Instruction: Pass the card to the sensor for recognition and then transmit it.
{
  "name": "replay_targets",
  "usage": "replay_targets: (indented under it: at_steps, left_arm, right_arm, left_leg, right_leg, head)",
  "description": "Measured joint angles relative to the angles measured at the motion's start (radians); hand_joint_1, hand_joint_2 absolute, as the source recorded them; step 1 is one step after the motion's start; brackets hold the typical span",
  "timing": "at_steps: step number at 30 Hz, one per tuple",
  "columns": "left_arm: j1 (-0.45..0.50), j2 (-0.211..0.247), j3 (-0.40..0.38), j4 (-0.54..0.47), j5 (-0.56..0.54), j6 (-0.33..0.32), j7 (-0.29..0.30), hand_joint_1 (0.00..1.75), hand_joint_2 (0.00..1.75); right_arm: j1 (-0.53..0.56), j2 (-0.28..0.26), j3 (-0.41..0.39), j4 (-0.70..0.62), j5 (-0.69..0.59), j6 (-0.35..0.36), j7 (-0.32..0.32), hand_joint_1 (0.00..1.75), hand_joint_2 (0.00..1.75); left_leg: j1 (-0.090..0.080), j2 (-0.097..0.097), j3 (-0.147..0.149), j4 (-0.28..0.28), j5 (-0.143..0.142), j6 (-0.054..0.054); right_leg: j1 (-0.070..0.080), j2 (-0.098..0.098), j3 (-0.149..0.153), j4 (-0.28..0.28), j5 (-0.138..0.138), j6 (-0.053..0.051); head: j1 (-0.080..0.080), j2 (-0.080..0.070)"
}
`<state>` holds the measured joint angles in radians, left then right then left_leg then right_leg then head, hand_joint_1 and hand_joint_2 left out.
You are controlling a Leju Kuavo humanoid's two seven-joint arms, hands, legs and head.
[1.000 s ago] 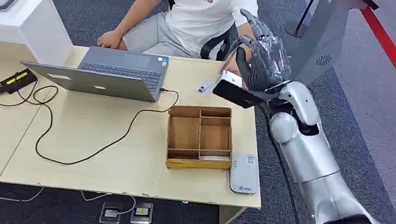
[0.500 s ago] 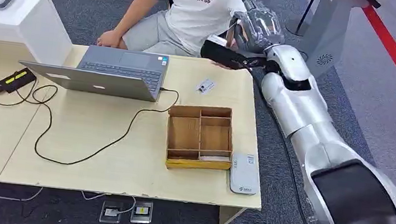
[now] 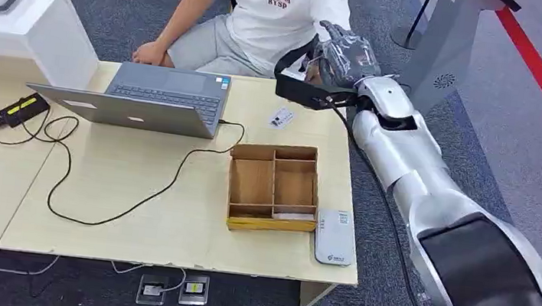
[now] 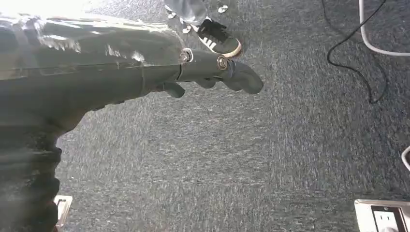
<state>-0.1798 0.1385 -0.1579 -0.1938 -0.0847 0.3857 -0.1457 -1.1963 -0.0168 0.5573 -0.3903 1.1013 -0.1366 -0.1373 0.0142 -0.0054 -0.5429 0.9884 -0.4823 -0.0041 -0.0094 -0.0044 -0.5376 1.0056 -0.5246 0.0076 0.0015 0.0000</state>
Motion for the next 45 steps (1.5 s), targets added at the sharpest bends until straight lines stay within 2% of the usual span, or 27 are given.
replay_targets:
  at_steps: [4, 5, 8, 17, 27, 32, 33, 35, 38, 41, 45]
  left_arm:
    - [-0.002, 0.0, -0.002, 0.0, 0.0, -0.001, 0.002, 0.0, 1.75]
    - [-0.002, 0.0, -0.002, 0.0, 0.0, -0.001, 0.002, 0.0, 1.75]
    - [-0.002, 0.0, -0.002, 0.0, 0.0, -0.001, 0.002, 0.0, 1.75]
    - [-0.002, 0.0, -0.003, 0.0, 0.001, 0.002, 0.003, 0.0, 1.75]
    - [-0.001, 0.0, -0.003, 0.0, 0.022, 0.011, 0.005, 0.0, 1.75]
    - [0.006, 0.001, -0.003, 0.0, 0.045, 0.023, -0.003, 0.0, 1.75]
    - [0.009, 0.003, -0.003, 0.0, 0.053, 0.025, -0.01, 0.0, 1.75]
    - [0.016, 0.006, -0.002, 0.0, 0.073, 0.035, -0.02, 0.0, 1.75]
    - [0.041, 0.008, 0.002, 0.0, 0.103, 0.05, -0.03, 0.0, 1.75]
    - [0.061, 0.009, 0.002, 0.002, 0.114, 0.056, -0.031, 0.0, 1.75]
    - [0.062, 0.012, 0.008, 0.002, 0.127, 0.071, -0.019, 0.0, 1.75]
  right_arm:
    - [0.0, 0.0, 0.0, 0.01, -0.001, -0.01, -0.002, 1.75, 1.75]
    - [0.0, 0.0, 0.0, 0.012, -0.001, -0.011, -0.002, 0.0, 1.75]
    - [0.0, 0.0, 0.0, 0.02, -0.002, -0.015, -0.002, 0.0, 1.75]
    - [-0.01, -0.001, 0.005, 0.044, -0.013, -0.088, -0.003, 0.0, 1.75]
    - [-0.027, -0.003, 0.008, 0.049, -0.019, -0.115, -0.011, 0.0, 1.75]
    - [-0.034, -0.013, 0.009, 0.049, 0.003, -0.185, -0.021, 0.0, 1.75]
    - [-0.037, -0.023, 0.009, 0.049, 0.011, -0.214, -0.024, 0.0, 1.75]
    - [-0.038, -0.052, 0.01, 0.049, 0.05, -0.316, -0.034, 0.0, 1.75]
    - [-0.036, -0.154, 0.009, 0.049, 0.07, -0.459, -0.067, 0.0, 1.75]
    - [-0.026, -0.252, 0.008, 0.05, 0.068, -0.507, -0.094, 0.0, 1.75]
    - [-0.012, -0.363, 0.007, 0.057, 0.086, -0.536, -0.028, 0.0, 1.75]
  left_leg:
    - [0.0, 0.0, 0.0, 0.0, 0.0, 0.0]
    - [0.0, 0.0, 0.0, 0.0, 0.0, 0.0]
    - [0.0, 0.0, 0.0, 0.0, 0.0, 0.0]
    - [0.0, 0.001, 0.0, 0.0, 0.0, 0.0]
    - [0.0, 0.002, 0.0, 0.0, 0.0, 0.0]
    - [0.0, 0.002, 0.001, 0.0, 0.0, 0.0]
    - [0.0, 0.002, 0.001, 0.0, 0.0, 0.0]
    - [0.0, 0.001, 0.001, 0.001, 0.0, 0.0]
    - [0.0, -0.002, -0.001, 0.003, 0.0, 0.0]
    - [0.0, -0.001, -0.002, 0.004, -0.001, 0.001]
    - [-0.001, 0.003, -0.002, 0.006, -0.002, 0.001]
  right_leg:
    - [0.0, 0.0, 0.0, 0.0, 0.0, 0.0]
    - [0.0, 0.0, 0.0, 0.0, 0.0, 0.0]
    - [0.0, 0.0, 0.0, 0.0, 0.0, 0.0]
    - [0.0, 0.001, 0.0, 0.0, 0.0, 0.0]
    - [0.0, 0.002, -0.001, 0.0, 0.0, 0.0]
    - [0.0, 0.002, -0.001, 0.0, 0.0, 0.0]
    - [0.0, 0.002, -0.001, 0.0, 0.0, 0.0]
    - [0.0, 0.001, -0.001, -0.001, 0.0, 0.0]
    - [0.0, -0.003, 0.0, -0.001, 0.0, 0.0]
    - [-0.001, -0.001, -0.001, -0.001, 0.0, 0.0]
    - [-0.001, 0.002, -0.002, -0.002, 0.001, 0.002]
  head:
    - [0.0, 0.0]
    - [0.0, 0.0]
    - [0.0, 0.0]
    - [0.0, 0.0]
    - [0.0, 0.0]
    - [0.0, 0.0]
    - [0.0, 0.0]
    - [0.0, 0.0]
    - [0.0, 0.0]
    - [0.001, 0.0]
    - [-0.002, 0.0]
